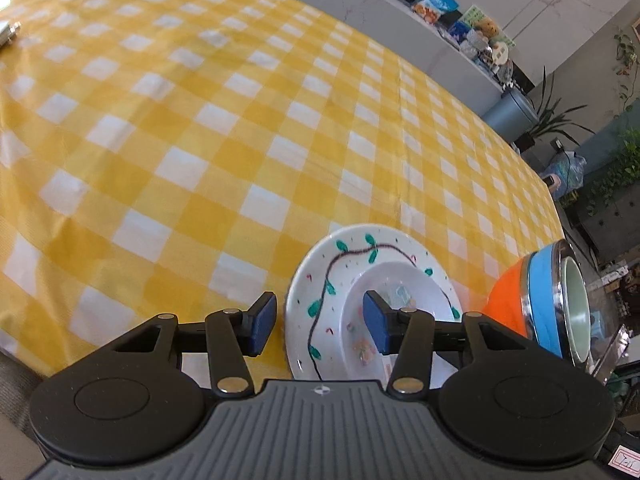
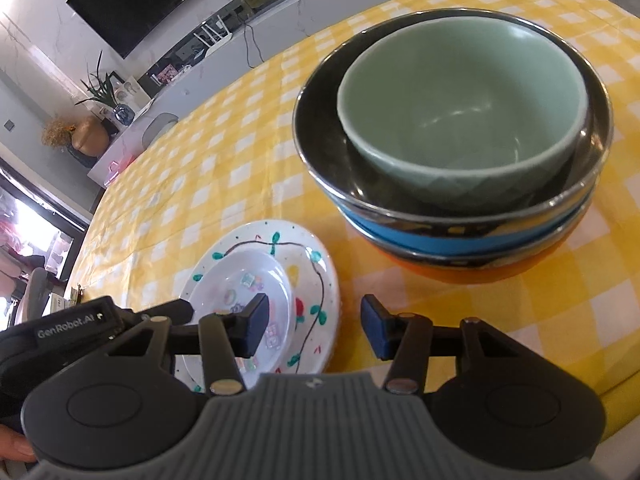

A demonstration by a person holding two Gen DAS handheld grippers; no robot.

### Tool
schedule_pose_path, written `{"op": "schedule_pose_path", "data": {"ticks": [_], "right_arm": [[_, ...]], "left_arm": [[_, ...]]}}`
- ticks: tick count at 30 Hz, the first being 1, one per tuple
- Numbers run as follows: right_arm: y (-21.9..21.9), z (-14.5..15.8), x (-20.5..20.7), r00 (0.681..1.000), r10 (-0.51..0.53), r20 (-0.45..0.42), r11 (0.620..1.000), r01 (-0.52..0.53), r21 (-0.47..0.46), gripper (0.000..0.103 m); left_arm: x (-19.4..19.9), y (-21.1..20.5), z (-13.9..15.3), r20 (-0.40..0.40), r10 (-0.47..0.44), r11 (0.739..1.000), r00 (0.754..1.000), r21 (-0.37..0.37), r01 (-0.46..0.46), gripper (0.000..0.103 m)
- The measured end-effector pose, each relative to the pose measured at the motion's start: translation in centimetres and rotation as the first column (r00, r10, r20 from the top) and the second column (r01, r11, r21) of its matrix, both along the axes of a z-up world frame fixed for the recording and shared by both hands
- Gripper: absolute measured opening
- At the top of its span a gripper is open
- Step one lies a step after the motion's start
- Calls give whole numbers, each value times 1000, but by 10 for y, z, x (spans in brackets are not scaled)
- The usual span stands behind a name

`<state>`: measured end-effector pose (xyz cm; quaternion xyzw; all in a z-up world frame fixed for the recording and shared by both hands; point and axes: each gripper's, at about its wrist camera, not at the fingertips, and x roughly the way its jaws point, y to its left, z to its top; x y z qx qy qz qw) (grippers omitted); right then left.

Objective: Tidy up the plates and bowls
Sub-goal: 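Move the left gripper to the rim of the stacked steel bowls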

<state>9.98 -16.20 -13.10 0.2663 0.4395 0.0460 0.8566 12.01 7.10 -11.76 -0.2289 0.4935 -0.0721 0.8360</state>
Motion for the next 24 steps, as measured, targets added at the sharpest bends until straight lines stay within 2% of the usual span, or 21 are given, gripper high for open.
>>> {"op": "schedule_pose_path", "data": {"ticks": [3, 13, 22, 24], "right_arm": [[3, -1, 1, 1000, 24, 4, 1000, -24, 16, 47], [13, 0, 7, 1000, 10, 17, 1000, -9, -28, 47], [14, -1, 19, 1000, 0, 29, 1000, 1, -30, 47], [16, 0, 17, 999, 15, 29, 999, -14, -28, 53]], "left_arm": [[0, -1, 1, 2, -8, 1000, 1000, 4, 8, 48], [5, -3, 1, 23, 16, 1000, 1000, 23, -16, 48], [13, 1, -1, 33, 35, 999, 999, 7, -35, 47], [12, 1, 1, 37, 36, 999, 999, 15, -37, 47]]}}
